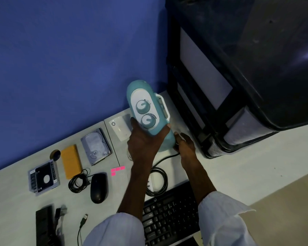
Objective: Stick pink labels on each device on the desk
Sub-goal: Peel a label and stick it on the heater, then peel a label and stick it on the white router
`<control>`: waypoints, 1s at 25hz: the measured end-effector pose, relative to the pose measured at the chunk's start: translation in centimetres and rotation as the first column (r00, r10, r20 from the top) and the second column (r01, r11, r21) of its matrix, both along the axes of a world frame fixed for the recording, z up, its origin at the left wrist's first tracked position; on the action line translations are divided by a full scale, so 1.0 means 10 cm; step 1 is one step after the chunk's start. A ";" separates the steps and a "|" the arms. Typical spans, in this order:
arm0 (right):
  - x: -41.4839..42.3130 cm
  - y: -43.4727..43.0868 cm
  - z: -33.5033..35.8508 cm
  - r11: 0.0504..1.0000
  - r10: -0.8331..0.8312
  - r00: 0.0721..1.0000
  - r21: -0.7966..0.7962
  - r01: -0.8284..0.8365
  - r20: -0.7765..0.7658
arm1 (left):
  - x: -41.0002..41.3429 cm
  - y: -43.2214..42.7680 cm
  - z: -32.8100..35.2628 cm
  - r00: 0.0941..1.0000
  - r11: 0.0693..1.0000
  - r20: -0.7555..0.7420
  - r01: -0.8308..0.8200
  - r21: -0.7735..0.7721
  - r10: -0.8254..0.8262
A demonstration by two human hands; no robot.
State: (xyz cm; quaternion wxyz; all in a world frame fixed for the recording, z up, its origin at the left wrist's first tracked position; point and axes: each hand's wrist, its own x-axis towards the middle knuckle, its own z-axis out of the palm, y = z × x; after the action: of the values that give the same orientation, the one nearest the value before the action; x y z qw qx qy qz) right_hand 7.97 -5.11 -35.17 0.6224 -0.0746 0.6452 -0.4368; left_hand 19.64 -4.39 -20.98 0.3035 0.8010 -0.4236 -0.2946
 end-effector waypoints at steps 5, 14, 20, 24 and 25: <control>-0.02 0.01 0.04 0.993 -0.086 0.991 -0.088 0.076 -0.105 | -0.15 -0.03 0.01 0.996 0.998 -0.069 0.056 -0.013 -0.057; 0.06 0.46 0.03 0.998 -0.008 0.922 -0.056 -0.015 -0.387 | 0.35 0.54 -0.54 0.979 0.993 -0.166 0.120 0.012 -0.117; 0.42 1.21 -0.21 0.793 0.460 0.425 0.146 -0.591 -0.779 | 0.74 1.38 -1.33 0.910 0.961 0.316 0.232 0.149 -0.269; 0.43 1.17 -0.22 0.756 0.455 0.278 0.202 -0.623 -0.846 | 0.70 1.36 -1.36 0.839 0.935 0.429 0.238 0.262 -0.334; 0.41 1.14 -0.22 0.759 0.460 0.308 0.189 -0.624 -0.833 | 0.68 1.32 -1.34 0.832 0.926 0.433 0.227 0.303 -0.346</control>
State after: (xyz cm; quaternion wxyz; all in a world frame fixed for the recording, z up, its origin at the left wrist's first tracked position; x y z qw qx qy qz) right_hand 12.05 6.25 -37.39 0.3302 -0.5408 0.7569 -0.1602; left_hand 26.44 8.84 -34.38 0.0428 0.8061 -0.5626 -0.1785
